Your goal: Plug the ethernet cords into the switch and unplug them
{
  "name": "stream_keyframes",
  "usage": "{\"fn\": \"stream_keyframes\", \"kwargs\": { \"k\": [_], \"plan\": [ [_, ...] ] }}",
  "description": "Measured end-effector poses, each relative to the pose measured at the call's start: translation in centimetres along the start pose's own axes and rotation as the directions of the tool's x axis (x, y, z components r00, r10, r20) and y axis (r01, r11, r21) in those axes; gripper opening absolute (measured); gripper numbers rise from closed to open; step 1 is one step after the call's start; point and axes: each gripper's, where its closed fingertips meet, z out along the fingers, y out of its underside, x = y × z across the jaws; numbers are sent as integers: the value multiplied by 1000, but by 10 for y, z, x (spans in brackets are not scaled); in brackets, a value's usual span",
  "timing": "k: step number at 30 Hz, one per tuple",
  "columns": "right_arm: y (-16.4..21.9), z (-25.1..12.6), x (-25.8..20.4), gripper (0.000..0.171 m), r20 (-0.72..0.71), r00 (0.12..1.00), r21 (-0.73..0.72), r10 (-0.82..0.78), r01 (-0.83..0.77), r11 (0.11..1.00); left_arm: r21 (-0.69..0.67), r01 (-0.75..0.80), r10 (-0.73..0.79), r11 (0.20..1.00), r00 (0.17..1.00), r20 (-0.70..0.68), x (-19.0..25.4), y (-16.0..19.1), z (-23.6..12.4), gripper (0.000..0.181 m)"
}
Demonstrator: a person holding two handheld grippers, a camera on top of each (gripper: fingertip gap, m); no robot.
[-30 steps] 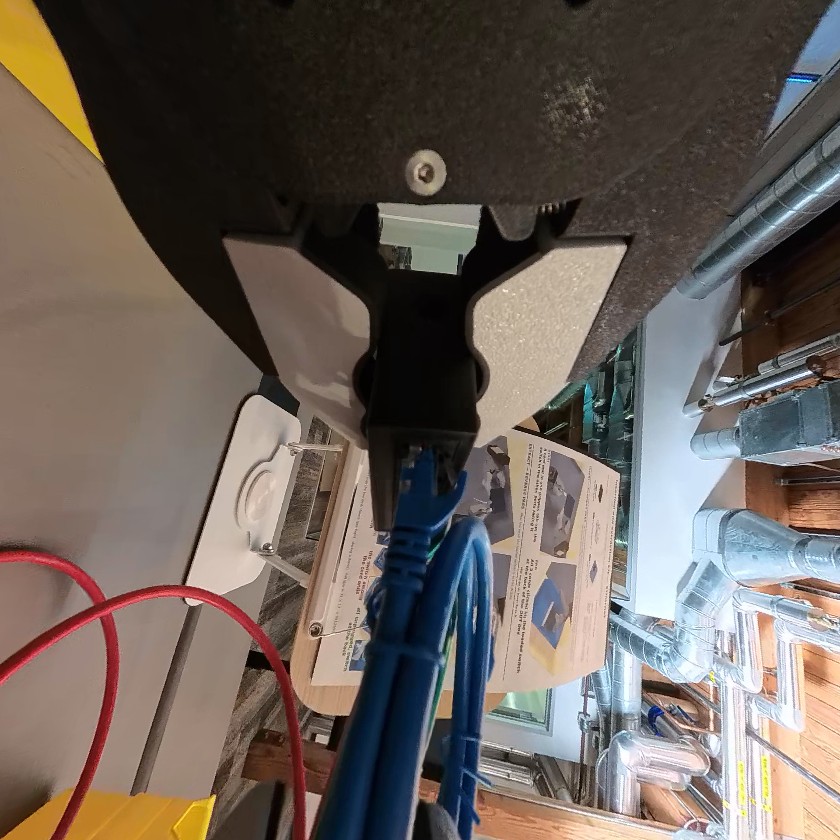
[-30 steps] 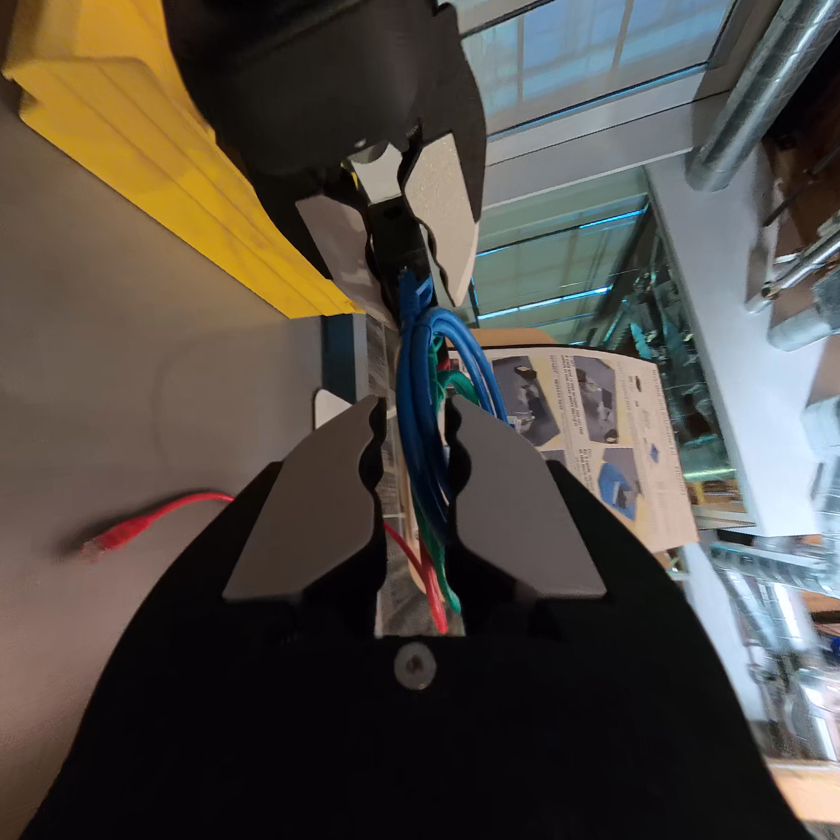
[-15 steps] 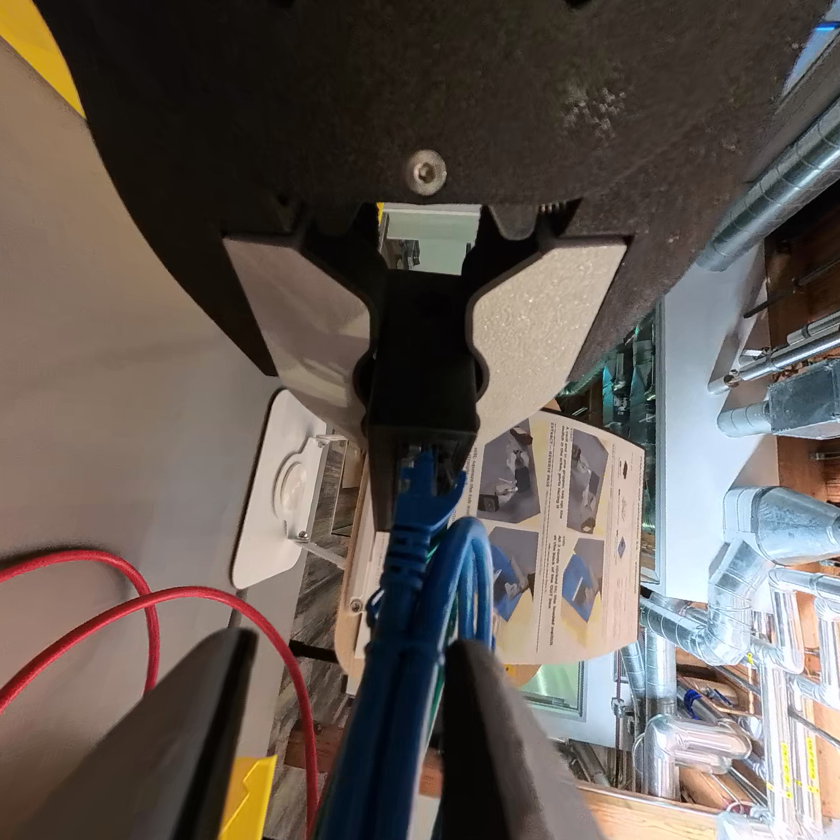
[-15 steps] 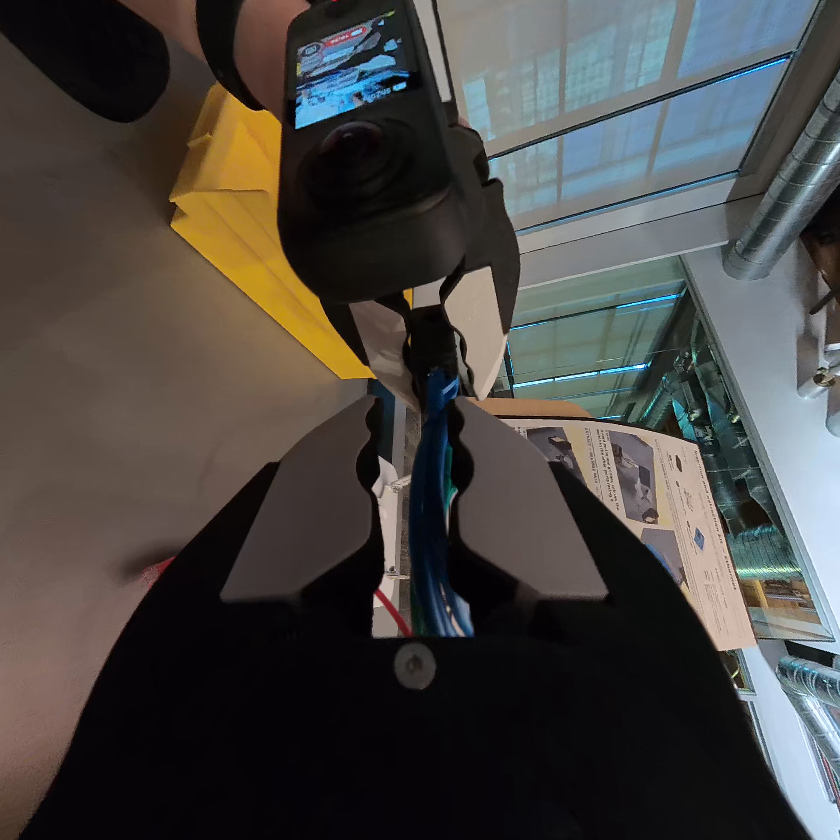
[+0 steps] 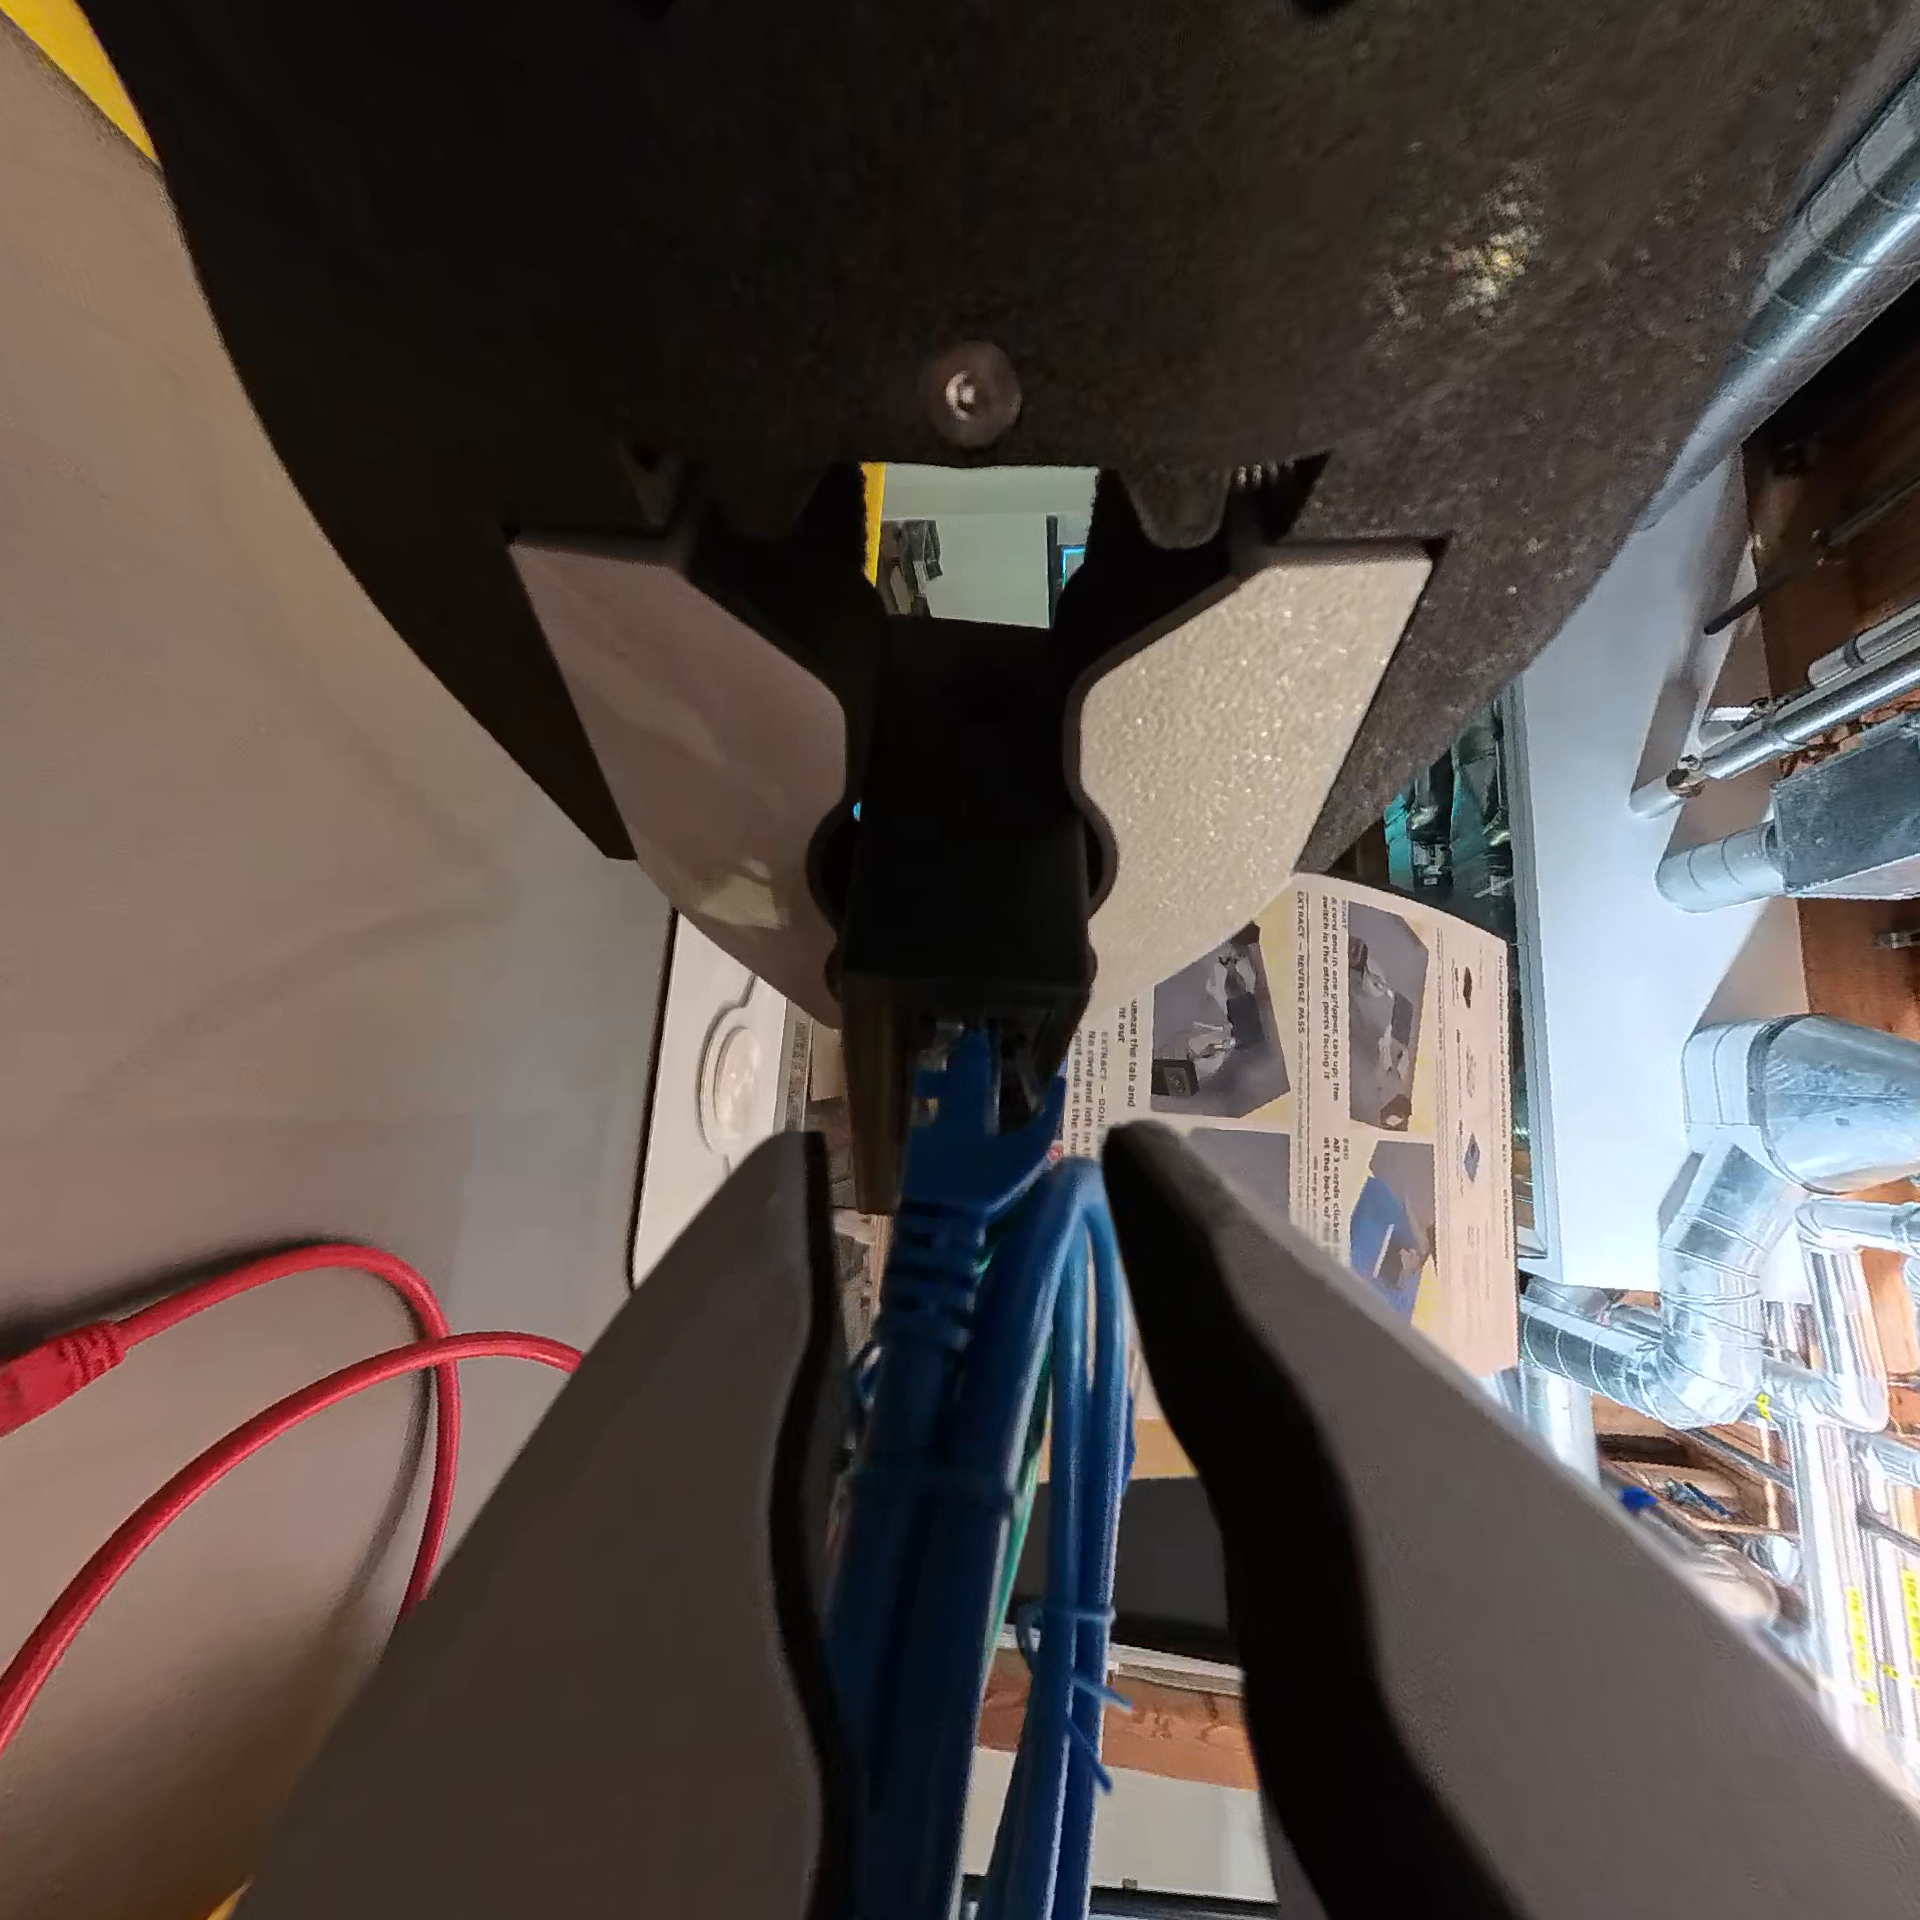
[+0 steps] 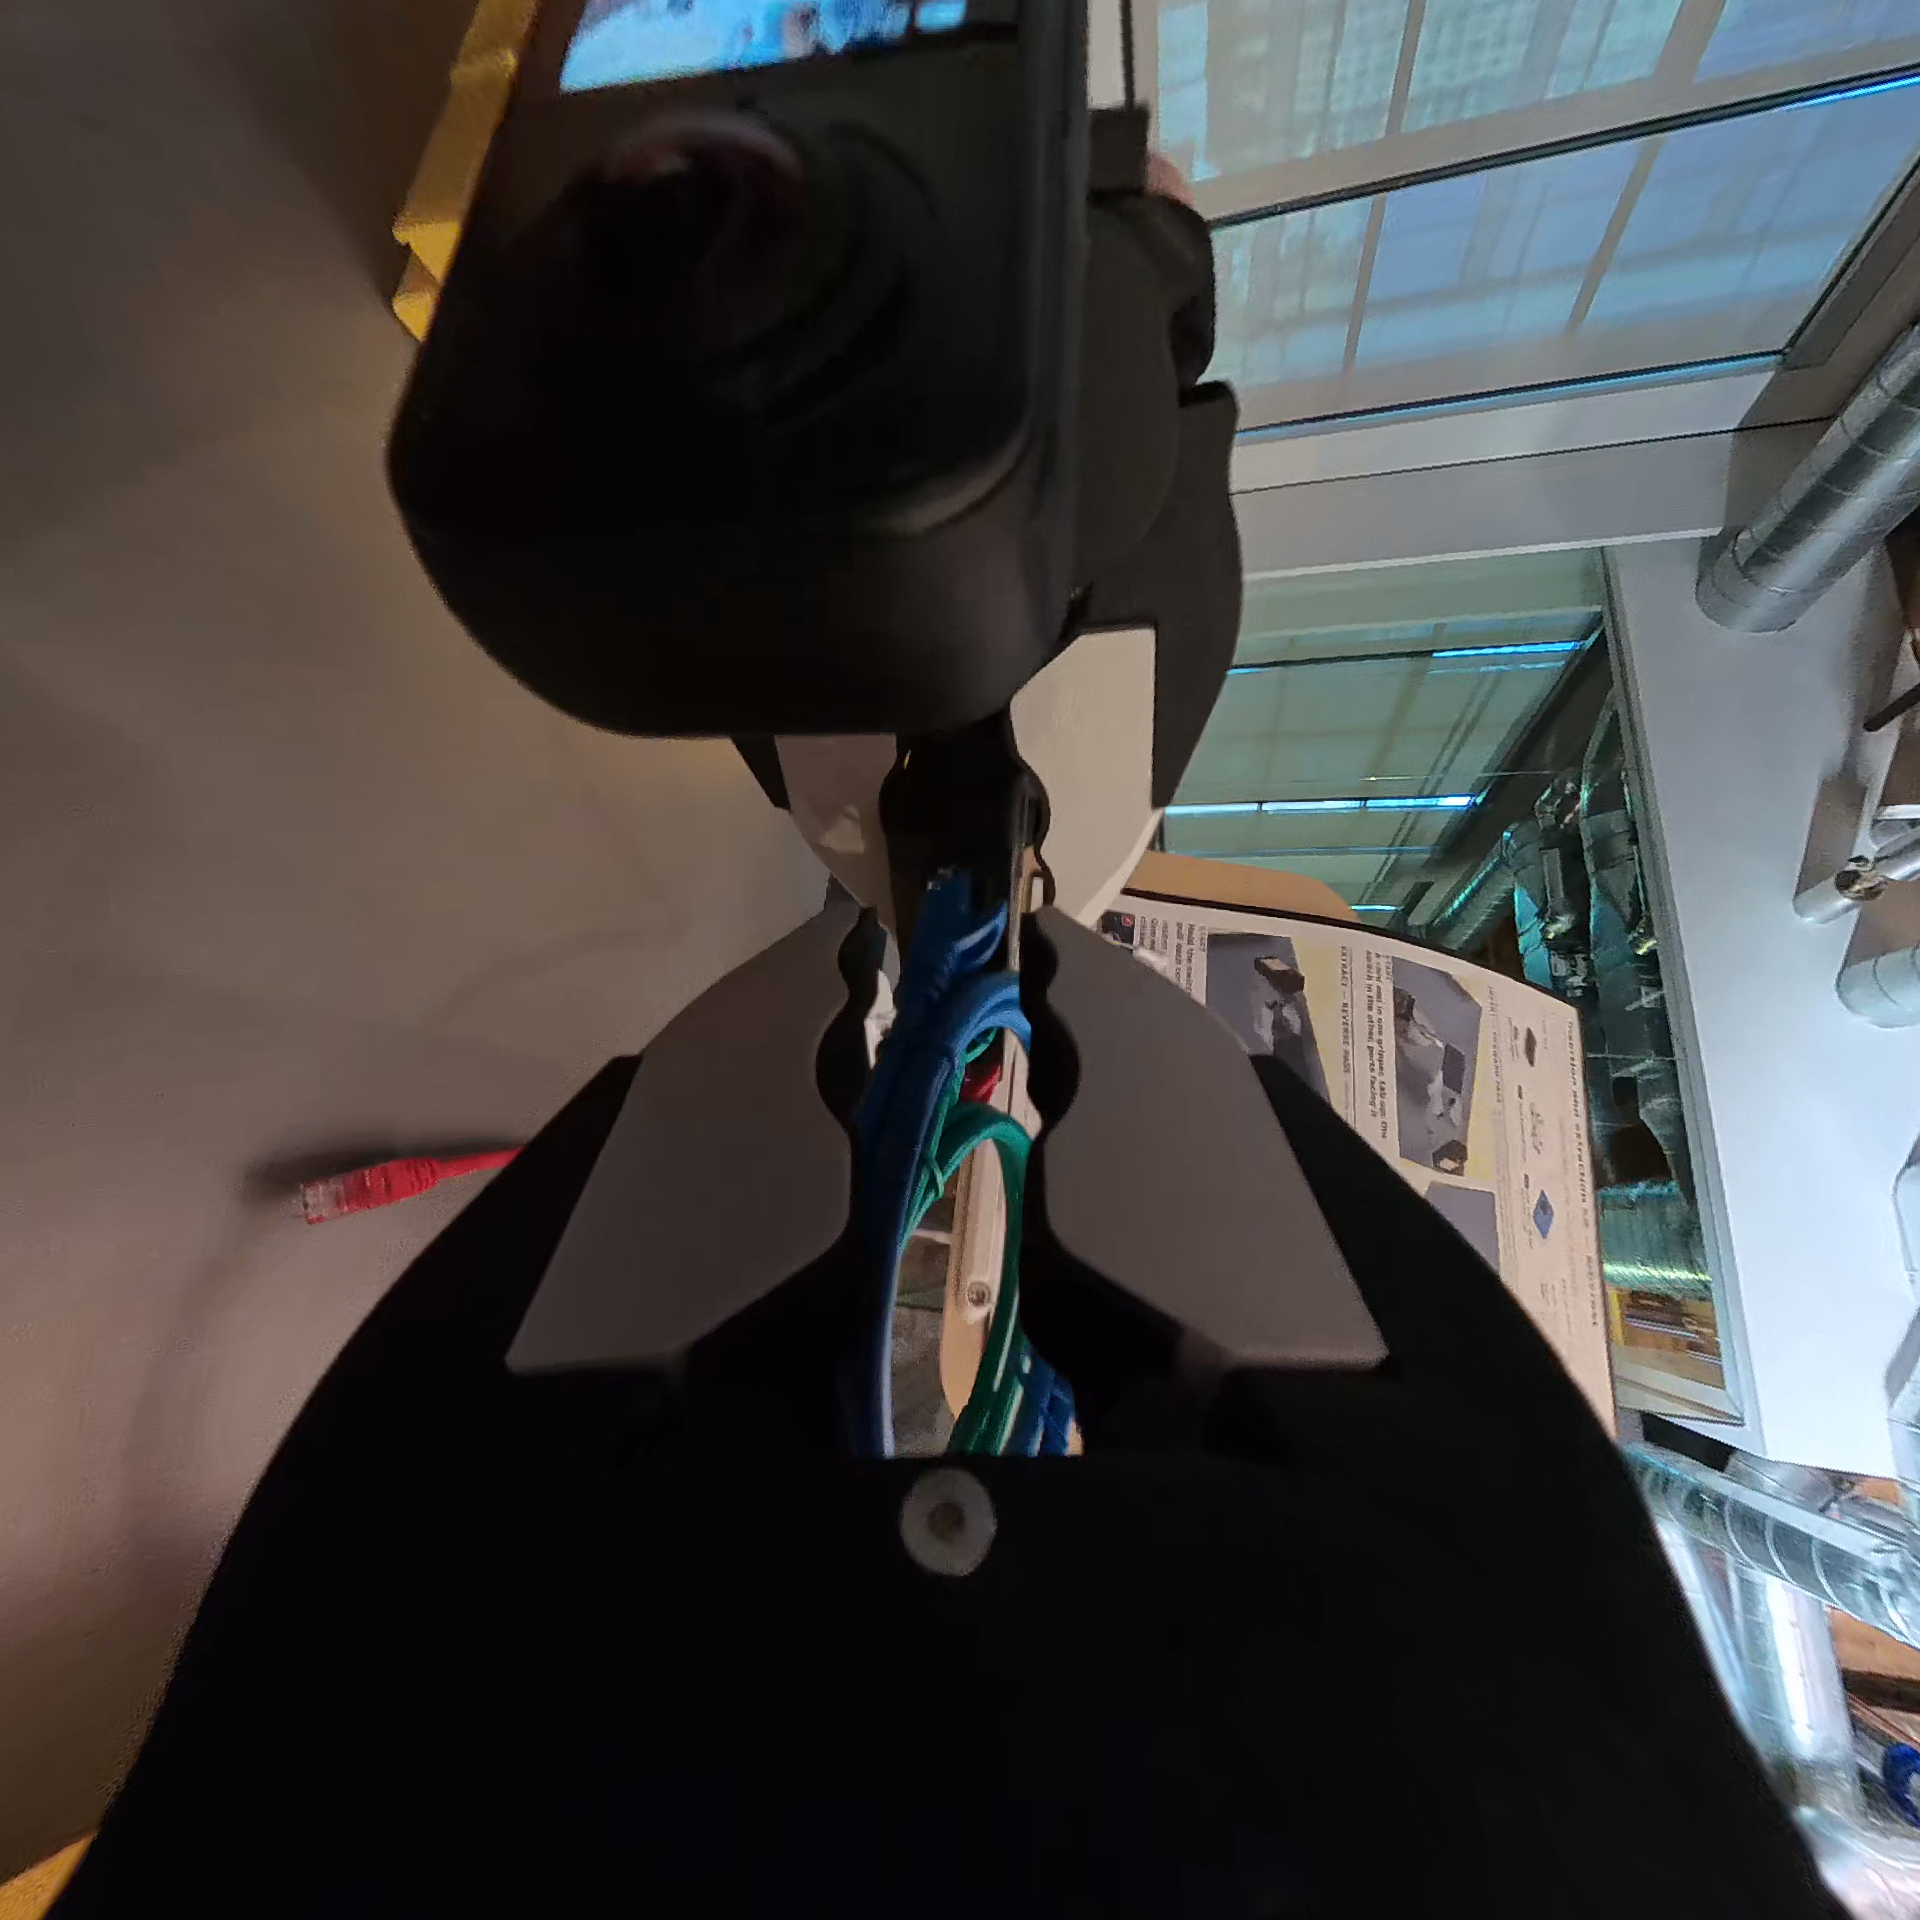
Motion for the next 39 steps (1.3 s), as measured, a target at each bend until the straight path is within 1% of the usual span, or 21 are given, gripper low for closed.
{"fn": "stream_keyframes", "kwargs": {
  "k": [4, 12, 19, 27, 33, 36, 39],
  "plan": [
    [0, 2, -3, 25, 6, 1000, -14, -26, 26, 1000, 2, -10, 10, 1000, 1000, 5, 0, -2, -1, 35],
    [2, 6, 0, 24, -39, 996, -62, -81, 78, 995, -17, -20, 20, 1000, 1000, 13, -3, -4, -3, 35],
    [-1, 2, 10, 19, -91, 993, -59, -76, 71, 996, -19, -7, 8, 1000, 1000, 30, -10, -4, -6, 35],
    [1, 4, 9, 20, -85, 993, -90, -78, 70, 993, -25, -19, 20, 1000, 999, 39, -10, -4, -6, 35],
    [1, 1, 8, 17, -49, 999, -95, -22, 18, 995, -18, -26, 27, 1000, 998, 55, -11, -8, -7, 35],
    [2, 1, 6, 19, -23, 1000, -101, 9, -11, 995, -20, -11, 11, 1000, 999, 37, -8, -8, -5, 35],
    [5, 1, 3, 16, -3, 1000, -112, 26, -26, 993, -21, -1, 1, 1000, 1000, 20, -4, -8, -3, 35]
  ]
}}
